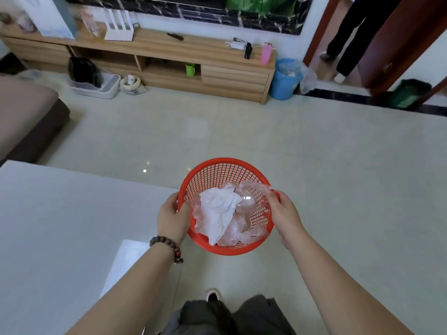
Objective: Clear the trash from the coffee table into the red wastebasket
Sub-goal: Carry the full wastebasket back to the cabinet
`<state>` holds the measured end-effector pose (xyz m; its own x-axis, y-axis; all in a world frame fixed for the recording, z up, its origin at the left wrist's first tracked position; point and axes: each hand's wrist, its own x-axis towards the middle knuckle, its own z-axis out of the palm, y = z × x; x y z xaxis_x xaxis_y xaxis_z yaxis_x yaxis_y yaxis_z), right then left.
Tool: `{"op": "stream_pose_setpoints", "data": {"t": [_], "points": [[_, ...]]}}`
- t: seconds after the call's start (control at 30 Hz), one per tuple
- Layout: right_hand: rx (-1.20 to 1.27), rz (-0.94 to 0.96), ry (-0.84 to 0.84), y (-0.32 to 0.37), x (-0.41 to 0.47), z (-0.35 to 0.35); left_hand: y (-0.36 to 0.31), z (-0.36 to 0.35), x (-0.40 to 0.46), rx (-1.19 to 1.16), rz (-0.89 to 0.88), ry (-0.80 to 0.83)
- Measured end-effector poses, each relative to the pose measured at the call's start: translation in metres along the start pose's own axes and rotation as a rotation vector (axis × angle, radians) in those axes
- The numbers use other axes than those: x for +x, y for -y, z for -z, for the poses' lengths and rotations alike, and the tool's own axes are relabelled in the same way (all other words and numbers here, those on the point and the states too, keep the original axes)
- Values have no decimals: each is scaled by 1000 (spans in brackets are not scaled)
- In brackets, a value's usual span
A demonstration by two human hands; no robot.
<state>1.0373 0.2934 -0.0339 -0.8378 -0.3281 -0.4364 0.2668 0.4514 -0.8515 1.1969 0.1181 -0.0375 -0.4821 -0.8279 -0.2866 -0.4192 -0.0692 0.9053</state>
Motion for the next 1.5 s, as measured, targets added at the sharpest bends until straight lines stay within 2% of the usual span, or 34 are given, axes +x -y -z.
{"op": "stream_pose_setpoints", "data": {"t": [0.2,0.47,0.7,1.0,1.27,1.5], "points": [[6,-19,48,59,135,0,-50,-62,119,-31,42,-20],[-37,21,142,163,369,-5,-132,-163,318,-14,102,-103],[-101,67,245,273,525,-37,-201,-197,453,-54,156,-224],[-235,108,426,377,686,-167,-223,-171,638,-129,253,-380],[-265,90,606,487,820,-330,-253,-101,829,-180,302,-459],[-266,74,672,562,911,-438,-285,-57,957,-248,348,-523]]}}
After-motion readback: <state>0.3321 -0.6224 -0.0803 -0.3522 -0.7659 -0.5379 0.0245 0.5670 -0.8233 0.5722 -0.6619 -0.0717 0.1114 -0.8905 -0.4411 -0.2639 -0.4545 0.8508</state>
